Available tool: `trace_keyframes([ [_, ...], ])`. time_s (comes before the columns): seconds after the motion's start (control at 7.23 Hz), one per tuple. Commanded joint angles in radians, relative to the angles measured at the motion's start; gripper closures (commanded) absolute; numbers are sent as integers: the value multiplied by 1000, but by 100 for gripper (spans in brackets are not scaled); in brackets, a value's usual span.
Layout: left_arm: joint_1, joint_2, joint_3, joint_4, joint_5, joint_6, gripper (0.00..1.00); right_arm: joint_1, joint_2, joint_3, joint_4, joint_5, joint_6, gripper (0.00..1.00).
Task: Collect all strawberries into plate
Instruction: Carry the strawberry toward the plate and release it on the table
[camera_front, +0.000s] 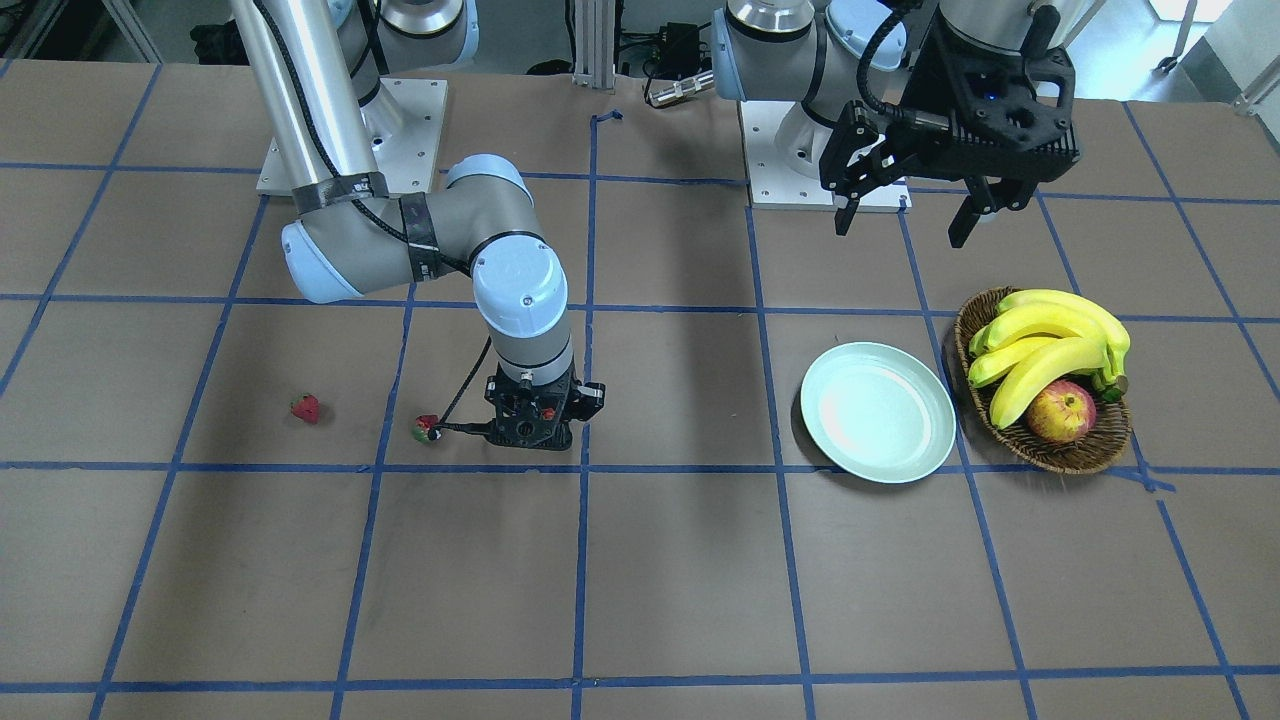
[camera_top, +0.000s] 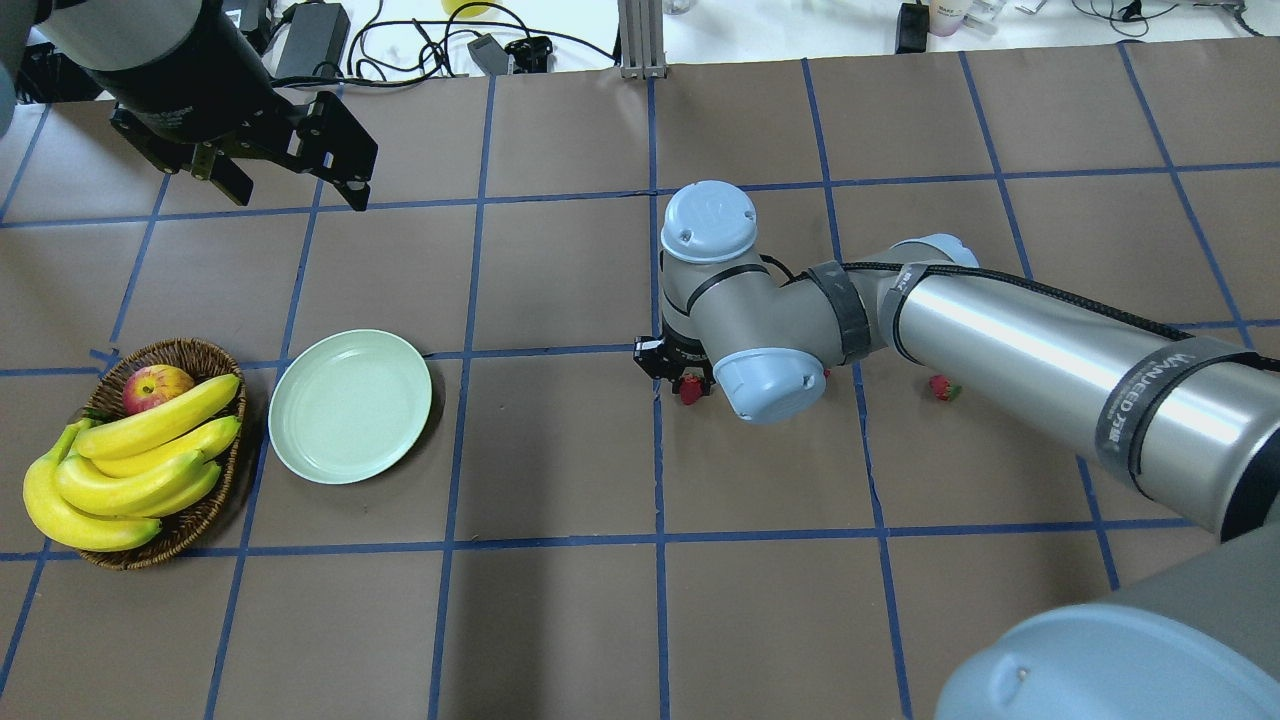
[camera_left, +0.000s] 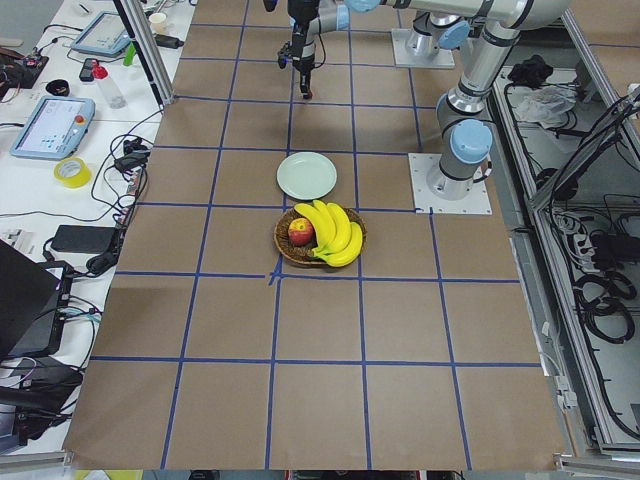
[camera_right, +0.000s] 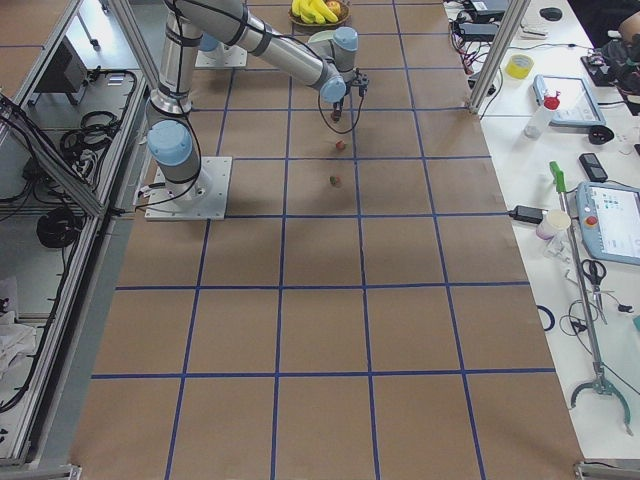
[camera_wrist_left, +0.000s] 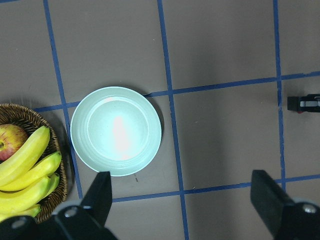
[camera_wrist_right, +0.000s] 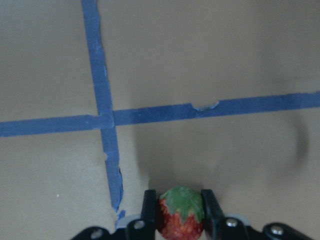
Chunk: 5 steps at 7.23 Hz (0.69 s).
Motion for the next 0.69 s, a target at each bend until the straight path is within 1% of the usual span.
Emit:
trace_keyframes([
  [0.0, 0, 0, 0, 0, 2, 0, 0, 0, -3, -23, 7, 41, -14, 93],
  [0.14, 1, 1, 0, 1, 0, 0, 0, 0, 0, -44, 5, 221, -2, 93],
  [0.28, 0, 1, 0, 1, 0, 0, 0, 2, 9, -52, -6, 364, 18, 92],
  [0.42, 0, 1, 0, 1, 0, 0, 0, 11, 30, -72, -12, 408, 42, 90],
  [0.55, 0, 1, 0, 1, 2, 5, 0, 35, 62, -107, -18, 411, 53, 85],
])
